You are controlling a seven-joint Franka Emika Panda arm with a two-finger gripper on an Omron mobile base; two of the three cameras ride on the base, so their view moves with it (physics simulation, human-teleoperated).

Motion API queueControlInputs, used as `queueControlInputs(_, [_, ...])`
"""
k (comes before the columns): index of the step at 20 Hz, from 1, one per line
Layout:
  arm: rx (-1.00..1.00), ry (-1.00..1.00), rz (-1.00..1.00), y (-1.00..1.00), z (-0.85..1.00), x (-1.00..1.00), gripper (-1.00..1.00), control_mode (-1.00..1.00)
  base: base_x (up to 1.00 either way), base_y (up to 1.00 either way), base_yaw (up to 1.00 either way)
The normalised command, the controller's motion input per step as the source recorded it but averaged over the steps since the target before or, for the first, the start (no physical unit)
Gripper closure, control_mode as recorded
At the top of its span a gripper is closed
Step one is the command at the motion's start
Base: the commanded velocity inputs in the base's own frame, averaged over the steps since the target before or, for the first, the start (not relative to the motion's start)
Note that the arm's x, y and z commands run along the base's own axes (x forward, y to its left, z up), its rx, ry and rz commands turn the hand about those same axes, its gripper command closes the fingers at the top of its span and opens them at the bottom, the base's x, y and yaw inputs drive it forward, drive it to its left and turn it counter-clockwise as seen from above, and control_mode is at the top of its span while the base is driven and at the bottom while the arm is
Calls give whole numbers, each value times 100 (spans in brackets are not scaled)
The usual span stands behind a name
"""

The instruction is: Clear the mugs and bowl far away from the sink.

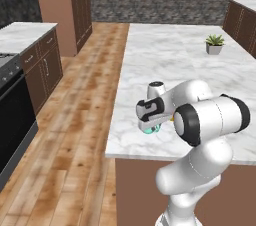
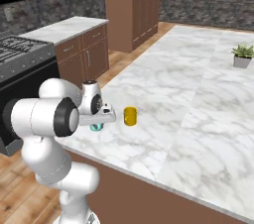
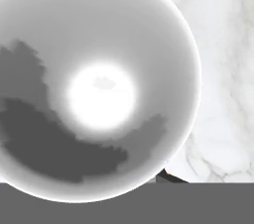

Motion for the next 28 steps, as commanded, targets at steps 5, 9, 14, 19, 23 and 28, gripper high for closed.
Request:
queueControlInputs(5, [0,-3,0,10,-37,11,-100,-100,0,0,0])
queueControlInputs(9, [0,0,0,-2,-4,0,-100,-100,0,0,0])
queueControlInputs(14, [0,-1,0,-2,0,0,-100,-100,0,0,0])
queueControlInputs(19, [0,-1,0,0,3,0,-100,-100,0,0,0])
queueControlInputs(23, [0,0,-1,1,11,-7,-100,-100,0,0,0])
queueControlInputs(28, [0,0,-1,8,33,0,-100,-100,0,0,0])
